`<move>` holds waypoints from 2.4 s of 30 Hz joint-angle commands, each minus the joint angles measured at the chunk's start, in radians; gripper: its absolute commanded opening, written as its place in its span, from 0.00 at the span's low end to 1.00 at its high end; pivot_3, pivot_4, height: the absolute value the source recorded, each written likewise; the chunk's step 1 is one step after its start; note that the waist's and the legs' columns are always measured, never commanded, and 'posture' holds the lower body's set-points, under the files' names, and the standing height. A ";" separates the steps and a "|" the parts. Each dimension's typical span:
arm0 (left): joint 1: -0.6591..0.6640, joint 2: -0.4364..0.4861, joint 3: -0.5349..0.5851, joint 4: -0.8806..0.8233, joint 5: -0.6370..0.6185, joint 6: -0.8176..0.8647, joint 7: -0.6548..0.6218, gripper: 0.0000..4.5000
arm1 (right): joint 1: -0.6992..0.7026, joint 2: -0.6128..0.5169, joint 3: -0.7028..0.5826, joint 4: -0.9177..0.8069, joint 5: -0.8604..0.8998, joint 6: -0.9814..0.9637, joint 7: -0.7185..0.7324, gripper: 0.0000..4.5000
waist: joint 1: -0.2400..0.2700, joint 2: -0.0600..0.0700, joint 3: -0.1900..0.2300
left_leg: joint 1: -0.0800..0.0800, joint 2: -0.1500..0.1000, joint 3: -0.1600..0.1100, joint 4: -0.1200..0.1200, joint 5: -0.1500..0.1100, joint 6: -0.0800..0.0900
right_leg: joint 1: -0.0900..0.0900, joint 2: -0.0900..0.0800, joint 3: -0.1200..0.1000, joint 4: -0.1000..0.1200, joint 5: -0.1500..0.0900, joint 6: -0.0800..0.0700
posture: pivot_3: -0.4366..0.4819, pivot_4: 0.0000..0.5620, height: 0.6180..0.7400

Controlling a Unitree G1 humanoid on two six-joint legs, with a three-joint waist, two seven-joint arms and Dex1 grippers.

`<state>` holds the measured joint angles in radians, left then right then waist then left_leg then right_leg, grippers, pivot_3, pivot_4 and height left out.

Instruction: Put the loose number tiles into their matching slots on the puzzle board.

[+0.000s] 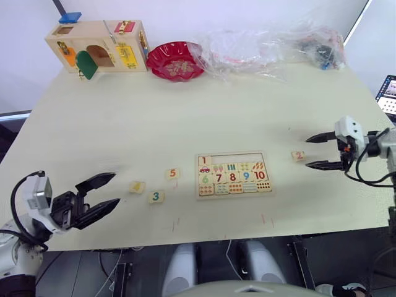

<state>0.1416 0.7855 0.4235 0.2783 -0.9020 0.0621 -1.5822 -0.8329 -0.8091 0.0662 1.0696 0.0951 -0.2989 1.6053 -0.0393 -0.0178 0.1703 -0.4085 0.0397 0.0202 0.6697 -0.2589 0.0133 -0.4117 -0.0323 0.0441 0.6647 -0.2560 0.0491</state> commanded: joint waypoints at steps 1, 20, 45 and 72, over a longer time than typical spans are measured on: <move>0.019 0.030 0.007 -0.028 -0.044 -0.026 -0.032 1.00 | -0.051 0.012 0.000 0.069 -0.037 -0.046 -0.013 1.00 | -0.001 0.000 0.000 | 0.000 0.000 0.000 0.000 0.000 0.000 | 0.000 0.000 0.000 0.000 0.000 0.000 | 0.48 0.27 1.00; 0.043 0.036 -0.003 -0.038 -0.056 -0.052 -0.032 1.00 | -0.087 0.059 -0.005 0.163 -0.121 -0.068 -0.085 1.00 | -0.002 0.000 0.000 | 0.001 0.000 0.000 0.000 0.000 0.000 | 0.000 0.000 0.000 0.001 0.000 0.000 | 0.48 0.27 1.00; 0.028 0.012 0.059 -0.101 -0.019 0.015 -0.032 1.00 | -0.072 0.062 0.000 0.176 -0.151 -0.049 -0.093 0.51 | -0.002 0.000 0.000 | 0.001 -0.001 0.001 0.000 0.000 0.000 | 0.001 0.000 0.001 0.001 0.000 0.000 | 0.48 0.27 1.00; 0.021 0.037 0.010 -0.014 -0.032 -0.057 -0.032 1.00 | 0.129 0.050 -0.057 -0.350 -0.037 0.060 -0.113 0.19 | 0.000 0.001 0.000 | 0.002 0.001 0.000 0.000 0.000 0.000 | 0.001 0.000 0.000 0.002 0.000 0.000 | 0.48 0.27 1.00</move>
<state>0.1596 0.8015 0.4218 0.2659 -0.9082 0.0215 -1.5842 -0.7214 -0.7412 0.0308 0.8671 0.0242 -0.2871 1.5245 -0.0396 -0.0171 0.1706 -0.4072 0.0400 0.0196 0.6695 -0.2589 0.0133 -0.4116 -0.0328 0.0445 0.6682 -0.2560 0.0490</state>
